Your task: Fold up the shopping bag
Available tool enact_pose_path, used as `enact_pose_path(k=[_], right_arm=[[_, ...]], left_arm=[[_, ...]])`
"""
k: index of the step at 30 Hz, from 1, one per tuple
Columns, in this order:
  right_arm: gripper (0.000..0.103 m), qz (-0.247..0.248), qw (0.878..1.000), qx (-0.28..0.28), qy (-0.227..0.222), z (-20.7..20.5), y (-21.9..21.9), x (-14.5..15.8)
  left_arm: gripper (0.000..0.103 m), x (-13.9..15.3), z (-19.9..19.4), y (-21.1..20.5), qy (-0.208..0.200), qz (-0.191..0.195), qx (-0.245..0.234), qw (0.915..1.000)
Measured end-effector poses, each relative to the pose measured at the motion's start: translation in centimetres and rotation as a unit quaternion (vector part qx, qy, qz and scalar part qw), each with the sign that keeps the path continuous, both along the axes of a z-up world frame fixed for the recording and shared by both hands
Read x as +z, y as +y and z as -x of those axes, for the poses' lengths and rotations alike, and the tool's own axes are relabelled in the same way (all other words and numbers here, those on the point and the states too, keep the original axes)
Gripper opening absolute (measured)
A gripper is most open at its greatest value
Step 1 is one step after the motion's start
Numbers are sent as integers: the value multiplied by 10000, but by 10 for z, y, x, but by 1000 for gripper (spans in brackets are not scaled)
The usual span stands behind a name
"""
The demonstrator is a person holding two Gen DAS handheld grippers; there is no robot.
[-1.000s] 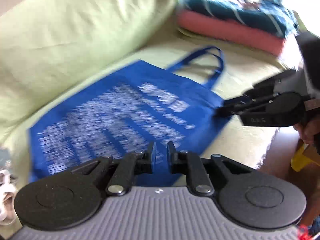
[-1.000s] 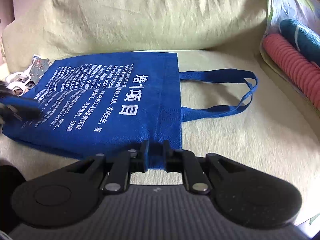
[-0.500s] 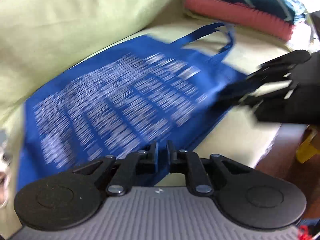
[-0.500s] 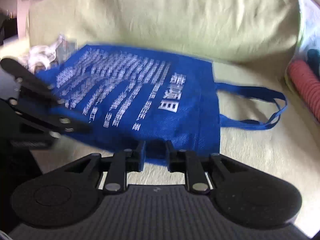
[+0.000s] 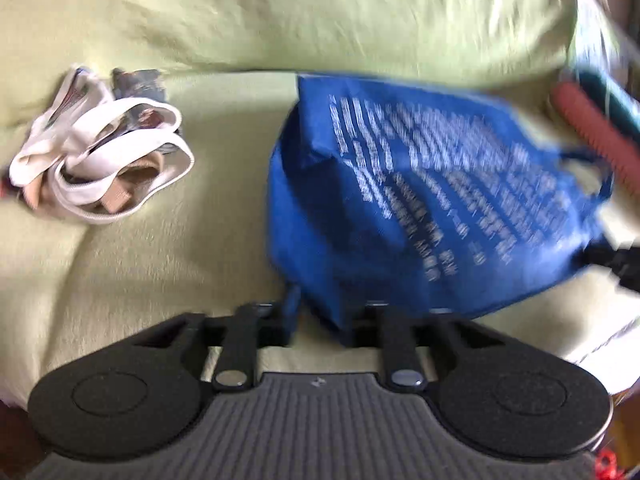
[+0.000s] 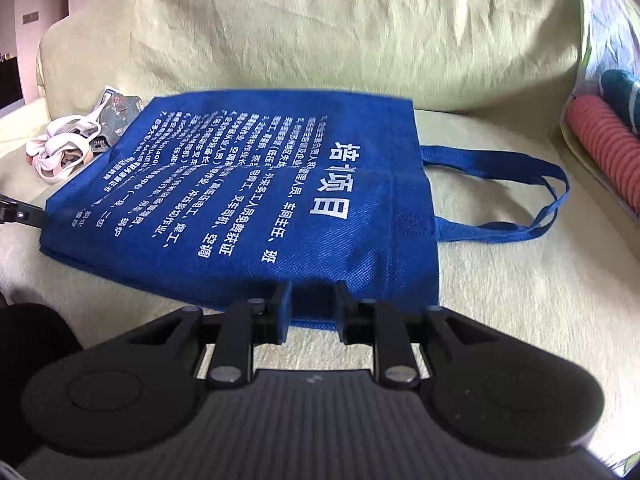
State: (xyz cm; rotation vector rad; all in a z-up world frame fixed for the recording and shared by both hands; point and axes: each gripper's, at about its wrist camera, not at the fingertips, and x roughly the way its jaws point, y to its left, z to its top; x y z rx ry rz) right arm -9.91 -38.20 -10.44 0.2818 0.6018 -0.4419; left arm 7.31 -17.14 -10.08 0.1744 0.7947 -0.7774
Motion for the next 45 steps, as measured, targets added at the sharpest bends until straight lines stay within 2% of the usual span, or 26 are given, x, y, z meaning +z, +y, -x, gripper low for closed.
enact_pose_path(k=[3, 8, 9, 10, 12, 15, 16, 17, 18, 20, 22, 23, 24, 26, 27, 28, 30, 31, 32, 33, 34, 35, 36, 38, 41, 45], right_arm=[[23, -10, 10000, 0, 0, -1, 1, 0], [30, 49, 10000, 77, 29, -4, 5, 0], [30, 50, 10000, 71, 33, -5, 5, 0], [30, 53, 10000, 64, 39, -5, 6, 0], [30, 63, 9999, 55, 56, -6, 6, 1], [31, 68, 9999, 66, 66, -7, 6, 1], [31, 73, 9999, 77, 70, -7, 6, 1], [31, 75, 9999, 92, 87, -8, 6, 1], [31, 77, 9999, 100, 88, -8, 6, 2], [31, 36, 9999, 89, 81, -9, 5, 3], [31, 55, 9999, 91, 105, -10, 7, 3], [31, 67, 9999, 88, 133, -11, 7, 3], [31, 77, 9998, 81, 159, -12, 8, 4], [31, 96, 9997, 73, 203, -13, 10, 5], [31, 91, 9997, 72, 220, -14, 10, 5], [31, 87, 9997, 73, 226, -14, 11, 5], [31, 80, 9997, 85, 233, -14, 10, 5], [31, 88, 9996, 82, 236, -14, 10, 5], [31, 90, 9997, 66, 239, -14, 11, 5], [32, 89, 9997, 46, 243, -15, 11, 5], [32, 81, 9997, 16, 247, -15, 12, 6], [32, 71, 9997, -18, 252, -16, 12, 6], [34, 55, 9997, -38, 251, -17, 11, 6], [34, 11, 9997, -76, 246, -18, 10, 6], [34, -41, 9995, -135, 271, -20, 10, 7], [34, -259, 9990, -206, 287, -21, 5, 10]], left_arm=[[49, -4, -5, 11, 243, 249, 333, 9988], [45, -26, -24, 8, 930, 671, 448, 9924], [32, -31, -28, 6, 1034, 725, 520, 9906], [9, -34, -33, 10, 1223, 1020, 660, 9850], [4, -43, -49, 27, 2179, 2152, 787, 9487], [0, -51, -61, 47, 2999, 3448, 760, 8862], [0, -56, -63, 54, 3273, 4025, 700, 8520], [0, -62, -66, 64, 3601, 4758, 611, 8001], [0, -67, -67, 68, 3811, 5175, 559, 7641], [0, -81, -63, 67, 4077, 5593, 625, 7191], [0, -98, -60, 66, 4242, 5848, 780, 6870], [0, -116, -58, 67, 4372, 5916, 1139, 6677], [0, -130, -59, 70, 4457, 5804, 1484, 6652], [0, -143, -65, 79, 4527, 5433, 1857, 6822], [0, -142, -68, 83, 4502, 5238, 1927, 6970], [0, -137, -71, 87, 4448, 4976, 1944, 7189], [0, -112, -77, 90, 4149, 4217, 1857, 7845], [6, -94, -79, 89, 3835, 3705, 1788, 8268], [7, -73, -78, 84, 3366, 3068, 1731, 8733], [10, -52, -75, 78, 2839, 2383, 1679, 9135], [10, -29, -66, 67, 2164, 1675, 1565, 9490], [9, -6, -54, 54, 1384, 949, 1401, 9758], [9, 12, -41, 44, 839, 552, 1161, 9882], [11, 34, -21, 28, 318, 329, 619, 9970], [14, 33, -15, 10, 339, 365, 256, 9984], [13, -6, -29, -22, 327, -407, 274, 9983]])
